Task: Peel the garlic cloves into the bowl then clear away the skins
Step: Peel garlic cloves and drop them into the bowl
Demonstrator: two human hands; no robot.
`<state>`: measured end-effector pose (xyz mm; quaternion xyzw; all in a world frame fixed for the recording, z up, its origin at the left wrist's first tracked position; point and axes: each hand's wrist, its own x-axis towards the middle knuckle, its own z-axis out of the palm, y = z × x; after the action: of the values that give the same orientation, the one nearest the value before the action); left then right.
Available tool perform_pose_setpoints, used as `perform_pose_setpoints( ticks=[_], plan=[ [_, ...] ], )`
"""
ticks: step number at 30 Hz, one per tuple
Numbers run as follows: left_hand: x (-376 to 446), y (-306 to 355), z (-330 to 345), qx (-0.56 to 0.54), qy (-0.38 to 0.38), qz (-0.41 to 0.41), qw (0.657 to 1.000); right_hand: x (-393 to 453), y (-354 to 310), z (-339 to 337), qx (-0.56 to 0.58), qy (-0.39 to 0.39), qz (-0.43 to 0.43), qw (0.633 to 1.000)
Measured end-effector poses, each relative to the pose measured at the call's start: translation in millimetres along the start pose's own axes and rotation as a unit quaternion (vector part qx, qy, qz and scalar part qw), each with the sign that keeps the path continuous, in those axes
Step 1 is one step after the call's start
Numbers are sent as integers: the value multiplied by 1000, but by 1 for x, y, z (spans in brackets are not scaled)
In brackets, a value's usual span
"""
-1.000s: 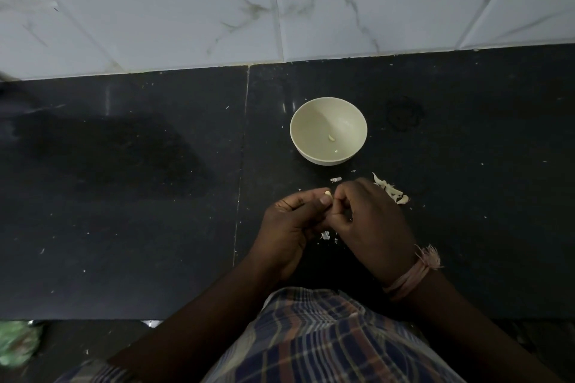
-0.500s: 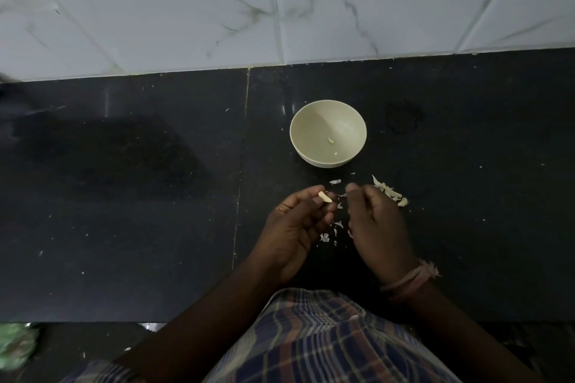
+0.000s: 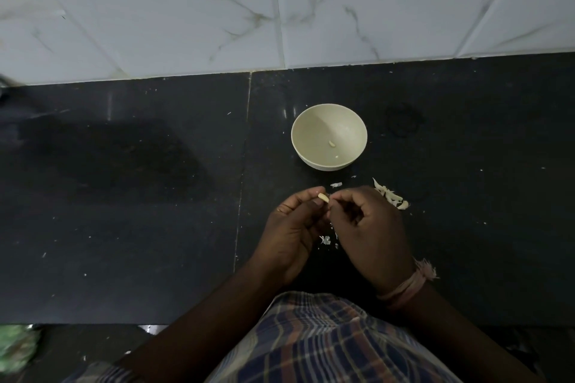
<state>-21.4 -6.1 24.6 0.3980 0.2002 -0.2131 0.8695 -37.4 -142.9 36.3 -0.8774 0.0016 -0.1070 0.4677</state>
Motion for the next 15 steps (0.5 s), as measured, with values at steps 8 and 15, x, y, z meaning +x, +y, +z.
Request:
perform_pose_setpoints(
  ticks=[8, 15],
  plan=[
    [-3, -1, 6, 39, 5, 25, 999, 4, 5, 5, -129, -17, -34, 991],
    [0, -6, 4, 41, 34, 31, 998, 1, 10, 13, -124, -16, -4, 992]
  ],
)
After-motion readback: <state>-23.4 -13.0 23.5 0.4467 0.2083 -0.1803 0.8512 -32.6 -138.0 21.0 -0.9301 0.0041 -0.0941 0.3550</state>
